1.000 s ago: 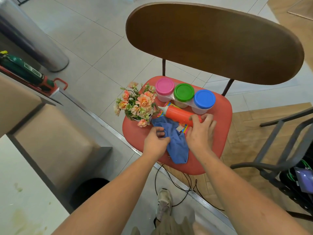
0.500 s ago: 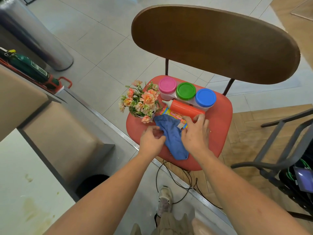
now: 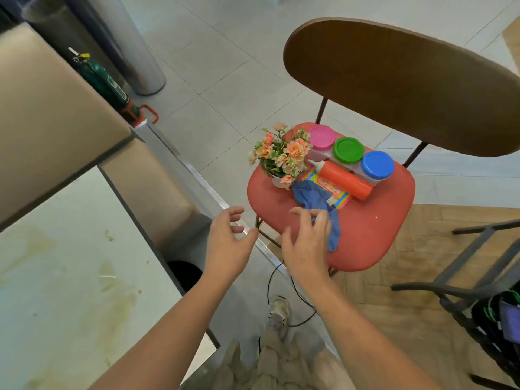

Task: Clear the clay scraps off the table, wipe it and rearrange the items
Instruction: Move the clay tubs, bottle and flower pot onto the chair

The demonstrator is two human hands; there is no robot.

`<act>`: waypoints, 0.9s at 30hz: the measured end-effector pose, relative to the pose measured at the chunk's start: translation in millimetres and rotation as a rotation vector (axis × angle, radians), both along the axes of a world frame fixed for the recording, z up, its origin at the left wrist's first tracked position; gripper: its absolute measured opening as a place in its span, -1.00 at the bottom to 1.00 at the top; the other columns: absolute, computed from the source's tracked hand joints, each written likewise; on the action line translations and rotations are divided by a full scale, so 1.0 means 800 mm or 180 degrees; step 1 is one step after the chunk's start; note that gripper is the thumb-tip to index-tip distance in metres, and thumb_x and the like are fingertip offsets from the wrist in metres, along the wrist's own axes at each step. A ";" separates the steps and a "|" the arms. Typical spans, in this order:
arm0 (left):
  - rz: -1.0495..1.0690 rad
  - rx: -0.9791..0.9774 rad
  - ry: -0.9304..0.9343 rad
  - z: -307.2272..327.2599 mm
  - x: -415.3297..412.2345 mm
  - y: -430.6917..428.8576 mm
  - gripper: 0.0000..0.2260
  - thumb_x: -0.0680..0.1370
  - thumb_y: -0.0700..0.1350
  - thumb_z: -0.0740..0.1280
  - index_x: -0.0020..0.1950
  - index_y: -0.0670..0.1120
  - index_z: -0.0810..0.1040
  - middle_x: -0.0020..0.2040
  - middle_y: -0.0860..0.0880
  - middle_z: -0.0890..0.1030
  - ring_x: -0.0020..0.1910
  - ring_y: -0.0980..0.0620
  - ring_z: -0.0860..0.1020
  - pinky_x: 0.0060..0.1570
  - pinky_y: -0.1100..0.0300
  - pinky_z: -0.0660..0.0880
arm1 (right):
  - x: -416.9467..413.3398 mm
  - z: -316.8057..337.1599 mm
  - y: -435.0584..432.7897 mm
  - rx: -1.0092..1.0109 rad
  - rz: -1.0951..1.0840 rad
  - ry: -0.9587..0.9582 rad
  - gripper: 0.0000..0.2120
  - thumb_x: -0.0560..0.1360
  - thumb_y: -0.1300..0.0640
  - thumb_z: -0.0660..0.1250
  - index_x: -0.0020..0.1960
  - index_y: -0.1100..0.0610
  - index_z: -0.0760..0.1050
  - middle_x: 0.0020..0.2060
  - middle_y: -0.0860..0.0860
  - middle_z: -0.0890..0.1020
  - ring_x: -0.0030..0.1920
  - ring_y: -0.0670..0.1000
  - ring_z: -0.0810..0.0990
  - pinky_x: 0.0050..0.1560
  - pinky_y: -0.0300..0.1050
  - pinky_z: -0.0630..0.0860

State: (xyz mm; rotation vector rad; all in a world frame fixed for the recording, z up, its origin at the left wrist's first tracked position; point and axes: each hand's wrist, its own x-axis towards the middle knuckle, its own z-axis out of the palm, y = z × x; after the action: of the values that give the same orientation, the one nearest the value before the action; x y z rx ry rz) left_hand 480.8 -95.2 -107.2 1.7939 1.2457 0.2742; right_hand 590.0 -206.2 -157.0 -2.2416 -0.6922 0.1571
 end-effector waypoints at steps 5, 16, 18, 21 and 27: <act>0.0336 0.0209 -0.0119 0.044 -0.100 0.007 -0.54 0.52 -0.07 0.50 0.39 0.06 0.47 0.24 0.06 0.51 0.11 0.14 0.57 -0.05 0.38 0.49 | -0.081 0.044 0.037 0.0293 0.0403 0.0054 -0.64 0.43 0.27 0.41 0.21 0.10 0.52 0.07 0.02 0.33 0.09 0.06 0.35 0.12 -0.12 0.27; 0.1023 0.0630 -0.0144 0.127 -0.347 0.030 -0.49 0.53 0.01 0.48 0.43 0.19 0.39 0.29 0.17 0.41 0.16 0.36 0.46 -0.06 0.53 0.42 | -0.305 0.119 0.123 0.0308 0.1593 0.0521 -0.62 0.55 0.17 0.38 0.33 0.01 0.42 0.15 -0.05 0.28 0.22 -0.02 0.32 0.18 -0.20 0.37; 0.1056 0.0666 -0.0135 0.138 -0.395 0.029 -0.49 0.54 0.02 0.47 0.44 0.20 0.38 0.31 0.18 0.38 0.16 0.37 0.45 -0.04 0.53 0.41 | -0.351 0.124 0.134 0.0294 0.1716 0.0582 -0.62 0.56 0.17 0.38 0.34 -0.01 0.42 0.18 -0.04 0.29 0.26 0.01 0.33 0.19 -0.20 0.36; 0.1089 0.0732 -0.0119 0.149 -0.467 0.027 -0.49 0.55 0.02 0.47 0.44 0.21 0.37 0.32 0.18 0.37 0.18 0.39 0.43 -0.01 0.56 0.39 | -0.417 0.128 0.146 0.0252 0.1901 0.0673 -0.63 0.57 0.18 0.36 0.34 -0.02 0.42 0.22 -0.01 0.31 0.27 0.02 0.35 0.19 -0.16 0.41; 0.1351 0.0730 0.0113 0.144 -0.609 0.027 -0.49 0.53 0.01 0.48 0.44 0.19 0.39 0.34 0.12 0.39 0.17 0.25 0.48 -0.02 0.51 0.37 | -0.533 0.123 0.159 0.0029 0.2335 0.0913 -0.66 0.58 0.16 0.33 0.32 -0.04 0.42 0.18 -0.03 0.29 0.26 0.05 0.37 0.26 -0.07 0.40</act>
State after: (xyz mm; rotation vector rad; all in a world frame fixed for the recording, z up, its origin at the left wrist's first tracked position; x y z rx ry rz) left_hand -6.0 -73.2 7.6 1.7116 1.6722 0.6489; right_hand 163.8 -79.2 -58.4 -1.8046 -1.3099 0.8092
